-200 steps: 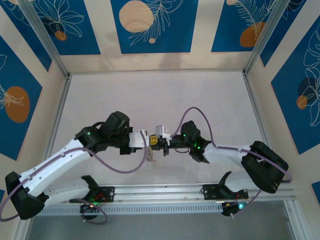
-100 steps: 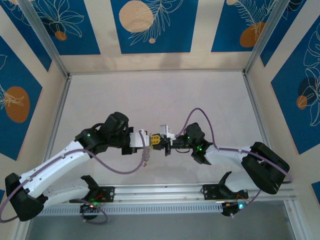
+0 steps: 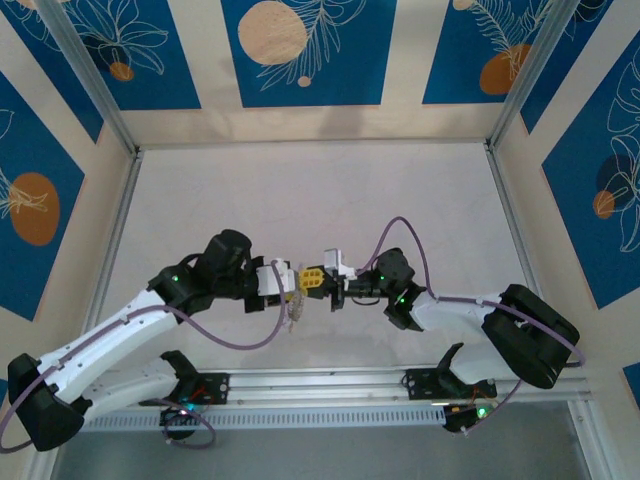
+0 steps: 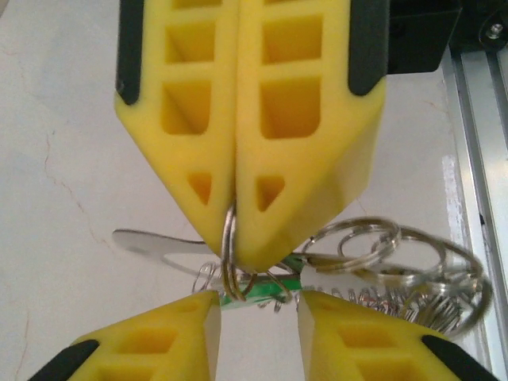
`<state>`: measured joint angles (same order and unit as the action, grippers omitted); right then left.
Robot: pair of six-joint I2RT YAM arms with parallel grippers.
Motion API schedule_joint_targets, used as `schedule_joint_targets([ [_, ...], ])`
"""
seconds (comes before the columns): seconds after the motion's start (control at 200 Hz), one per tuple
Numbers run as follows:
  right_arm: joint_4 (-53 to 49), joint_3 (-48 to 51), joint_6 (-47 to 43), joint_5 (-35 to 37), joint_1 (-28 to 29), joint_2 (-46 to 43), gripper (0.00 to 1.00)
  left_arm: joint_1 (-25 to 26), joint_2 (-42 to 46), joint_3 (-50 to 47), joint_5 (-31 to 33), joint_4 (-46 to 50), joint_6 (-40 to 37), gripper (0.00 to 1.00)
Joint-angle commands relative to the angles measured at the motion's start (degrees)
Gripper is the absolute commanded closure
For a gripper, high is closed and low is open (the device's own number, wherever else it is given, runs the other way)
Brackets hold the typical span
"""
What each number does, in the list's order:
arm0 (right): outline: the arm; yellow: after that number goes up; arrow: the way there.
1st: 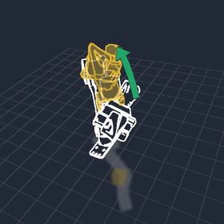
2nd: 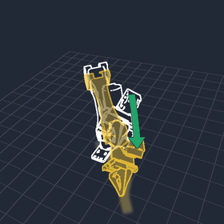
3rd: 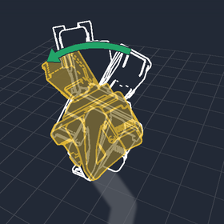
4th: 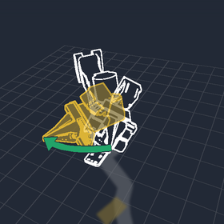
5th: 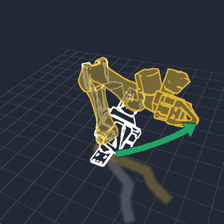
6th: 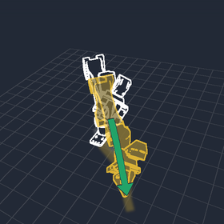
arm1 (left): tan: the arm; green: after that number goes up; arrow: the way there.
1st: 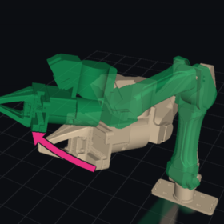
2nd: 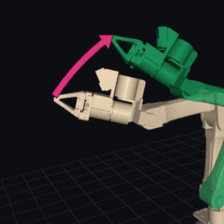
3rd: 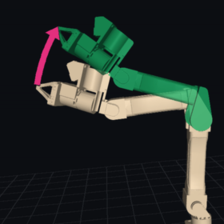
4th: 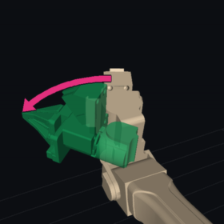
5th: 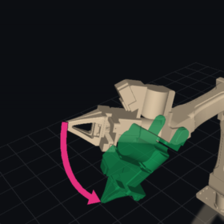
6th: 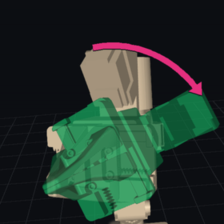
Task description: Put the keys on the keyring
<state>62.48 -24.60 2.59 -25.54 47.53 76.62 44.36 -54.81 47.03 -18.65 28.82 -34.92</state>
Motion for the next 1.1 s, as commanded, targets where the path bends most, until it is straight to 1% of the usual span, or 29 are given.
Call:
schedule_joint_targets([
  [0.0, 4.0, 0.3, 0.3, -0.5, -0.3, -1.0, 1.0, -0.7, 1.7, -2.6, -3.6, -5.4, 4.0, 0.68],
  [0.21, 3.0, 0.9, -0.3, -3.1, -0.9, -2.8, 1.0, -0.6, 5.2, -7.7, -6.7, -11.7, 8.3, 0.66],
  [0.32, 2.8, 1.0, -0.1, -4.4, -1.6, -3.1, 1.0, -0.7, 7.5, -11.1, -8.3, -17.4, 10.5, 0.66],
  [0.45, 1.8, 0.5, -0.5, -5.2, -1.8, -3.6, 1.0, -0.6, 8.3, -13.3, -9.7, -20.0, 10.2, 0.66],
  [0.555, 1.4, -0.1, -0.6, -6.8, -2.1, -3.5, 1.0, -0.6, 8.0, -14.9, -8.8, -21.6, 9.9, 0.65],
  [0.705, 0.9, -0.6, -1.9, -9.4, -2.2, -3.1, 1.0, -0.6, 7.9, -16.0, -5.5, -24.1, 8.0, 0.59],
  [0.775, 0.7, -0.9, -2.3, -10.7, -2.4, -2.8, 1.0, -0.7, 7.5, -16.1, -5.4, -25.1, 7.7, 0.58],
  [0.835, 0.3, -1.1, -2.6, -11.3, -2.4, -2.6, 1.0, -0.6, 6.6, -15.9, -7.1, -25.8, 7.6, 0.58],
  [0.96, 0.2, -1.9, -3.1, -12.7, -2.6, -1.6, 1.0, -0.6, 4.7, -15.5, -13.2, -26.1, 7.8, 0.58],
  [1.095, -0.2, -2.6, -3.1, -13.7, -2.8, -1.6, 1.0, -0.6, 4.5, -16.8, -14.6, -28.1, 8.5, 0.6],
])
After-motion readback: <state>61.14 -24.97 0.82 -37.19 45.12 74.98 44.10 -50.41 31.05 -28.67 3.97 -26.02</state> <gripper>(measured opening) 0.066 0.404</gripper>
